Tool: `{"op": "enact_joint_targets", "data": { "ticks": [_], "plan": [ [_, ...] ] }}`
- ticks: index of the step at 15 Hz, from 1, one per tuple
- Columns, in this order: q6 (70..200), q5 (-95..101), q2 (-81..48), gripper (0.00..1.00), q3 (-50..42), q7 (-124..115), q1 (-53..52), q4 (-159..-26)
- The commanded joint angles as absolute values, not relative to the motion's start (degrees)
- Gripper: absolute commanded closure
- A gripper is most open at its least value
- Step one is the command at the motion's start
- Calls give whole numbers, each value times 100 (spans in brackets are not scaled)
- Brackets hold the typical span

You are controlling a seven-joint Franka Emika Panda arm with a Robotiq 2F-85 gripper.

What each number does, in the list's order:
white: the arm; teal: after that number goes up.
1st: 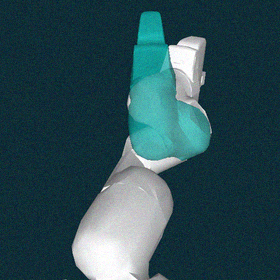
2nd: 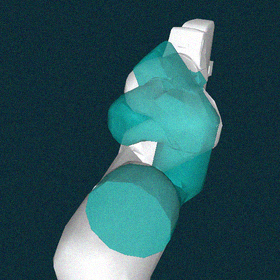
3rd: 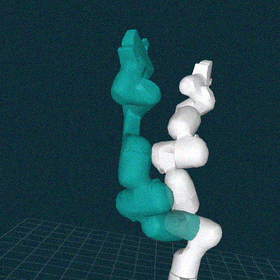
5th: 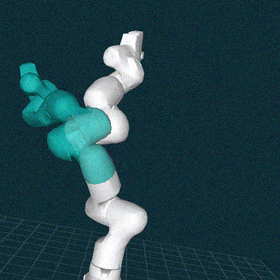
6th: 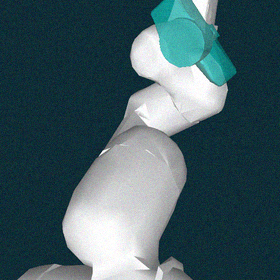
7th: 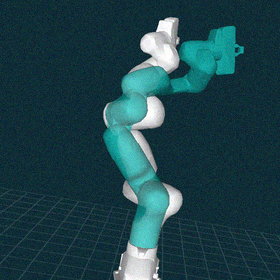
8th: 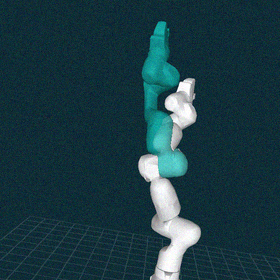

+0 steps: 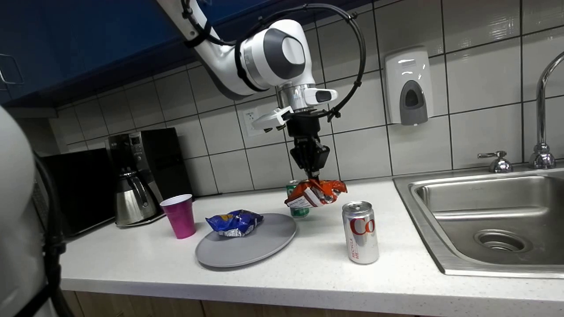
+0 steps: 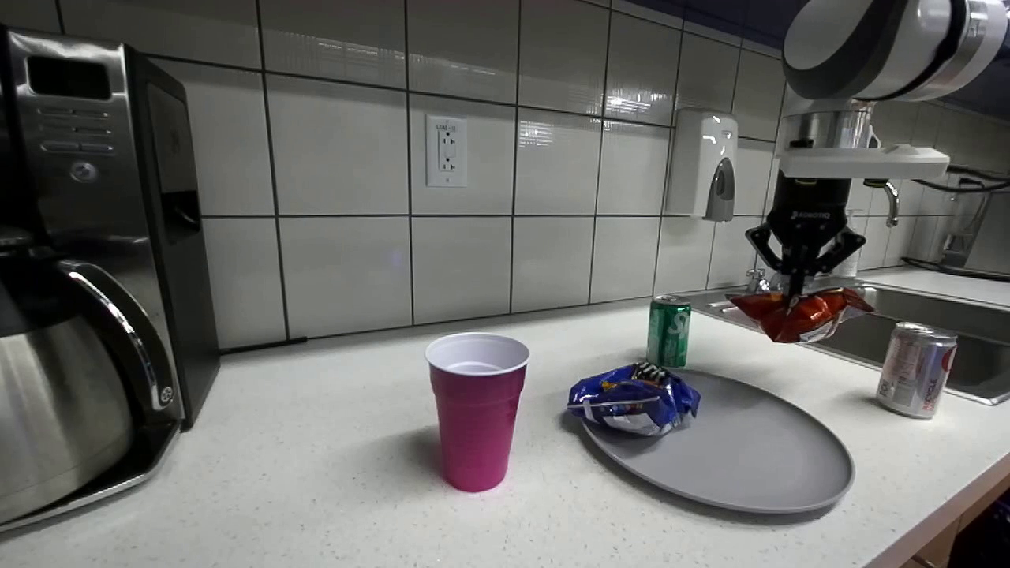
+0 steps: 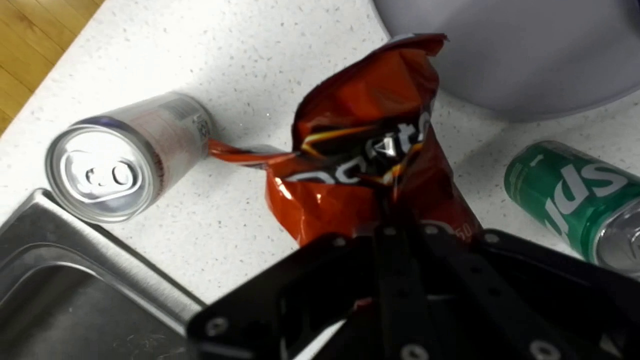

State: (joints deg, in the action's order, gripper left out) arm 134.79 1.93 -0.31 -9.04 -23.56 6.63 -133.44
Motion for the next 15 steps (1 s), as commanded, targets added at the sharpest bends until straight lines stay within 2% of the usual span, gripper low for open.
{"op": "enact_joint_targets", "data": {
  "ticks": [1, 15],
  "plan": [
    [13451, 177, -354, 100, -922, -2366, 753, -12935],
    [13365, -51, -1528, 100, -1194, -2263, 818, -11864]
  ]
}}
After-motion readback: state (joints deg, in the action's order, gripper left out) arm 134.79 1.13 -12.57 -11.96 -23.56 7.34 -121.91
